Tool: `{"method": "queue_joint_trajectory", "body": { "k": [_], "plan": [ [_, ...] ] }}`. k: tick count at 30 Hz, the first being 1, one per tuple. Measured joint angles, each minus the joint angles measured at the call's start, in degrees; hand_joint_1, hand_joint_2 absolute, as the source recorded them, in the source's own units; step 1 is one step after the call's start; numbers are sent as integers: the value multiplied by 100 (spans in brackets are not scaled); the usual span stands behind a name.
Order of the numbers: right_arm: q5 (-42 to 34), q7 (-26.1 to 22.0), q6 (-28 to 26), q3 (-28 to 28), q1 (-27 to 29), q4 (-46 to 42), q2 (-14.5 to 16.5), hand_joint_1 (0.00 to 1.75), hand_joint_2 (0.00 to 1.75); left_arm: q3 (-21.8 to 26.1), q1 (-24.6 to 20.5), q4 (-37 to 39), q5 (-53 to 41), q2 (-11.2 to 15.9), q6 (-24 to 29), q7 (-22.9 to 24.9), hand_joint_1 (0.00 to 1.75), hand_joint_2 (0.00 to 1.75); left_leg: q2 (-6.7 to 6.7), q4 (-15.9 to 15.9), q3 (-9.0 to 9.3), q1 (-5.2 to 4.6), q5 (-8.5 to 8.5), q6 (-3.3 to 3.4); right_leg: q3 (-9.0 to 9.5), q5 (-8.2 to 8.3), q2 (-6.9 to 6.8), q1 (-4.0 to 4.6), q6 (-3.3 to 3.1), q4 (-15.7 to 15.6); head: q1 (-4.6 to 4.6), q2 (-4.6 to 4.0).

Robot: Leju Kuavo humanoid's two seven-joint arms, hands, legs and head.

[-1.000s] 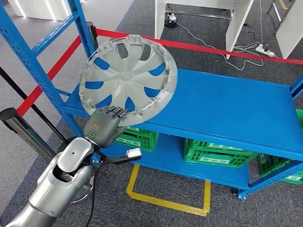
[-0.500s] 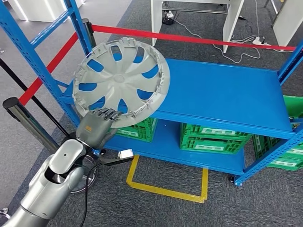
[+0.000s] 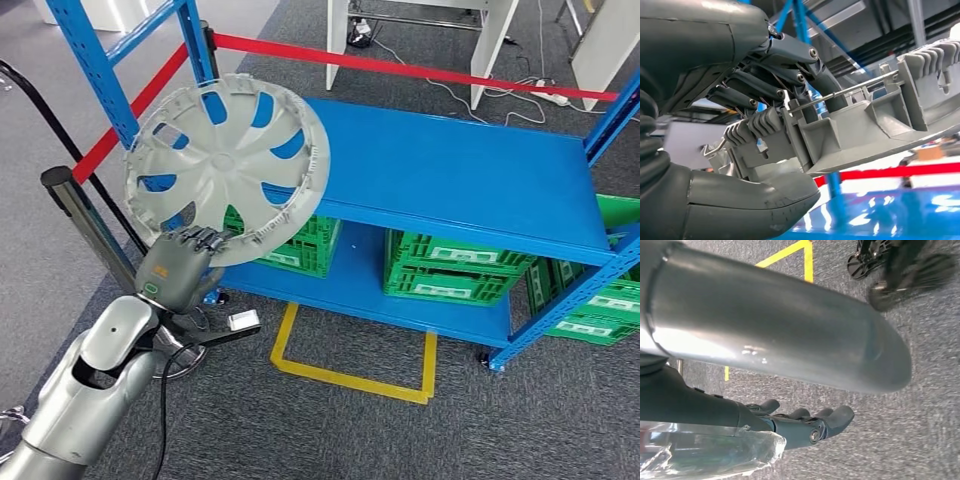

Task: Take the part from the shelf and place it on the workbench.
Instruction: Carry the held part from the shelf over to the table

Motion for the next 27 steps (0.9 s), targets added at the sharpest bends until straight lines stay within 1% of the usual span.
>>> {"method": "queue_joint_trajectory", "body": {
  "k": [1,2,3,4,5,6,7,8,9,10,11,12,13,14,15,16,17,18,19,20,21,22,23,24,25,26,27],
  "plan": [
    [2,4,-5,0,-4,2,0,0,0,51,34,4,0,25,15,-16,175,175,3,15,-104,-7,72,-4,-12,-76,-1,-3,12,297,1,0],
    [-1,7,-10,0,-6,2,0,0,0,96,62,9,0,46,22,-28,175,175,4,37,-209,-11,138,-11,50,-18,-1,-2,19,434,1,0],
    [-3,9,-13,0,-7,1,0,0,0,131,86,13,0,68,25,-37,175,175,2,64,-314,-12,197,-22,211,139,-1,-2,18,359,4,0],
    [-4,9,-12,1,-9,1,0,0,0,157,107,14,0,85,26,-42,175,175,-2,96,-408,-12,252,-37,466,297,-1,-2,11,95,3,0],
    [-7,9,-9,1,-18,0,0,0,0,180,125,15,0,97,27,-46,175,175,-9,133,-492,-17,303,-59,787,334,0,2,-1,-324,4,0],
    [-11,12,-7,3,-28,-1,0,0,0,201,138,15,0,110,27,-48,175,175,-13,170,-557,-22,350,-86,1105,289,5,7,-17,-777,2,0],
    [-14,22,-8,4,-36,0,0,0,0,222,147,15,0,121,28,-49,175,175,-15,196,-596,-26,399,-114,1311,201,9,15,-34,-1120,1,0],
    [-17,37,-13,4,-41,1,0,0,0,244,154,15,1,130,31,-50,175,175,-14,210,-622,-26,447,-145,1418,109,12,29,-55,-1328,1,0],
    [-18,57,-18,3,-38,1,0,0,0,263,158,15,1,139,35,-50,175,175,-12,212,-634,-21,492,-175,1422,104,13,40,-88,-1387,2,0],
    [-15,77,-22,1,-32,2,2,0,0,280,162,15,2,151,39,-50,175,175,-17,216,-647,-11,507,-209,1368,146,3,38,-132,-1374,6,0],
    [-12,91,-25,-1,-29,2,2,0,0,291,165,15,2,160,43,-50,175,175,-24,259,-675,-1,422,-249,1328,198,-8,34,-185,-1373,4,0],
    [-8,101,-25,0,-31,2,2,0,0,299,166,15,2,171,45,-51,175,175,-33,393,-721,12,226,-290,1274,262,-21,24,-235,-1380,-8,0],
    [-1,102,-25,1,-36,2,2,0,0,303,167,15,2,183,46,-55,175,175,-40,635,-787,29,-63,-330,1223,331,-32,15,-273,-1384,-17,0],
    [8,98,-24,2,-42,2,1,0,0,304,172,15,2,189,46,-59,175,175,-42,977,-867,45,-389,-363,1161,399,-36,16,-293,-1380,-31,0],
    [20,88,-21,2,-45,2,1,0,0,304,181,15,2,195,46,-63,175,175,-43,1365,-937,62,-644,-389,1090,469,-38,17,-299,-1373,-37,0],
    [33,74,-16,2,-45,2,1,0,0,304,192,16,3,198,46,-67,175,175,-43,1687,-970,75,-764,-407,1010,538,-38,18,-297,-1359,-38,0],
    [46,58,-9,2,-44,3,2,0,0,305,204,16,5,199,46,-68,175,175,-44,1862,-935,85,-753,-418,910,603,-37,18,-288,-1339,-39,0],
    [63,41,-2,2,-44,3,2,0,0,306,213,17,9,201,46,-72,175,175,-44,1826,-801,94,-634,-420,809,660,-36,18,-274,-1312,-39,0],
    [79,28,3,2,-44,4,2,0,0,309,217,17,14,203,46,-75,175,175,-44,1584,-570,100,-476,-412,720,706,-34,17,-257,-1281,-40,0],
    [95,18,4,2,-46,3,2,0,0,315,219,17,20,203,47,-78,175,175,-47,1202,-270,104,-370,-395,647,745,-33,17,-235,-1249,-39,0],
    [108,10,2,2,-49,3,2,0,0,322,217,17,27,203,48,-82,175,175,-51,762,38,100,-344,-369,586,782,-31,25,-208,-1219,-39,0],
    [114,5,-1,2,-53,3,2,0,0,330,215,17,35,202,51,-85,175,175,-55,427,257,92,-366,-339,545,825,-30,32,-178,-1202,-34,0],
    [119,3,-5,2,-57,3,2,0,0,338,210,17,44,202,54,-88,175,175,-59,215,373,79,-405,-306,511,875,-30,36,-146,-1196,-35,0],
    [124,2,-8,2,-60,4,2,0,0,344,206,17,52,201,57,-92,175,175,-60,127,390,63,-415,-268,483,935,-30,36,-112,-1202,-32,0],
    [130,1,-10,-1,-60,4,2,0,0,350,204,17,57,201,61,-94,175,175,-54,122,338,61,-370,-223,455,979,-28,28,-80,-1211,-33,0],
    [137,-1,-14,-4,-55,4,2,0,0,353,200,19,61,199,62,-98,175,175,-43,115,280,61,-310,-177,413,951,-23,18,-51,-1192,-37,0],
    [145,-2,-16,-7,-49,4,2,0,0,357,199,20,65,196,64,-103,175,175,-31,107,213,66,-243,-124,345,814,-17,11,-25,-1101,-27,0]
  ]
}}
